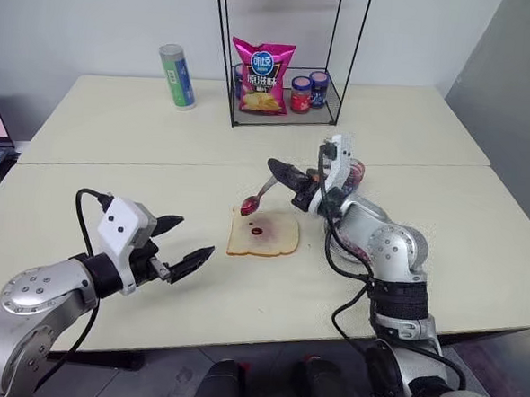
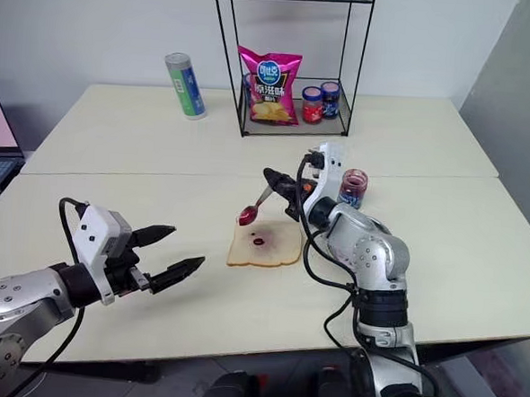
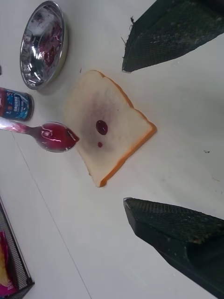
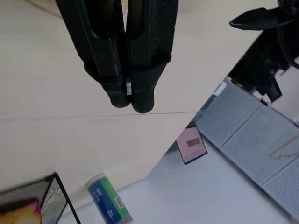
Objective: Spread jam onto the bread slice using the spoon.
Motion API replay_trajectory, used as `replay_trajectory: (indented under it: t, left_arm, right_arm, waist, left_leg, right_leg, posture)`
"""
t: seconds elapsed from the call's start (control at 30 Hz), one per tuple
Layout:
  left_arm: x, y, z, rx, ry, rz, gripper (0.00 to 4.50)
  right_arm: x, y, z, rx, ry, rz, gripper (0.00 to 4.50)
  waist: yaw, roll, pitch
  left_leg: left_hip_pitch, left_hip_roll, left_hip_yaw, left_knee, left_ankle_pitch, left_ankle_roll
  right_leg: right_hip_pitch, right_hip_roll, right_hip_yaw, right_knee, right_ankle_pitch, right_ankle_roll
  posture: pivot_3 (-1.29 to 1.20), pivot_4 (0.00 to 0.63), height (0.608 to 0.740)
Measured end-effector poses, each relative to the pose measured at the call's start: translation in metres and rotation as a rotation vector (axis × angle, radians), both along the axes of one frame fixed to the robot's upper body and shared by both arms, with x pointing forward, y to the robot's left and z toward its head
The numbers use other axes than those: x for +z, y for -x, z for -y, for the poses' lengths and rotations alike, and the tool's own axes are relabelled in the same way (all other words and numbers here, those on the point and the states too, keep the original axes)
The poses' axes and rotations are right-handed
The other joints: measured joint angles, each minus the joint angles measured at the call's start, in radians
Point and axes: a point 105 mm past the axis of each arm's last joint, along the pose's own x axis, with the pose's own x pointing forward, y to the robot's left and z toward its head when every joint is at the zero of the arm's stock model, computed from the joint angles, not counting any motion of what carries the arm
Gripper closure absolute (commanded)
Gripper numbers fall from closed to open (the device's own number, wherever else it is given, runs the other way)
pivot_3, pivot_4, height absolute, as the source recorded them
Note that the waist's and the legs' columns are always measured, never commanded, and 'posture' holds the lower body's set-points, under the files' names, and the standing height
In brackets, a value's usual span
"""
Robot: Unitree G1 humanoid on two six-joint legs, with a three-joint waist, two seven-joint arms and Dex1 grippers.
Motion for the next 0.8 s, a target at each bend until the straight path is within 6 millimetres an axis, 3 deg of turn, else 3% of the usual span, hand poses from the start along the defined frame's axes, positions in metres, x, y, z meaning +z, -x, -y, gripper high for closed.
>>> replay_trajectory:
  t: [0.17, 0.33, 0.8]
  left_arm:
    - [0.000, 0.000, 0.000, 0.002, -0.001, 0.001, 0.00]
    - [0.000, 0.000, 0.000, 0.005, -0.002, 0.001, 0.00]
    - [0.006, -0.006, -0.001, 0.001, -0.019, 0.024, 0.00]
  right_arm:
    - [-0.025, 0.000, -0.003, 0.007, -0.014, -0.144, 4.46]
    - [-0.045, -0.005, 0.006, -0.074, 0.008, -0.217, 4.46]
    - [-0.046, -0.021, 0.052, -0.220, 0.057, -0.186, 4.46]
  waist:
    - [-0.001, 0.000, 0.000]
    - [-0.001, 0.000, 0.000]
    - [0.000, 0.000, 0.000]
  left_leg:
    - [0.000, 0.000, 0.000, 0.000, 0.000, 0.000]
    - [0.000, 0.000, 0.000, 0.000, 0.000, 0.000]
    - [0.000, -0.001, 0.000, 0.000, 0.000, 0.000]
  right_leg:
    - [0.000, 0.000, 0.000, 0.000, 0.000, 0.001]
    - [0.000, 0.000, 0.000, 0.000, 0.000, 0.001]
    - [0.000, 0.000, 0.000, 0.000, 0.000, 0.001]
  posture:
    - [0.00, 0.150, 0.740]
    - [0.00, 0.150, 0.740]
    - [0.00, 0.150, 0.740]
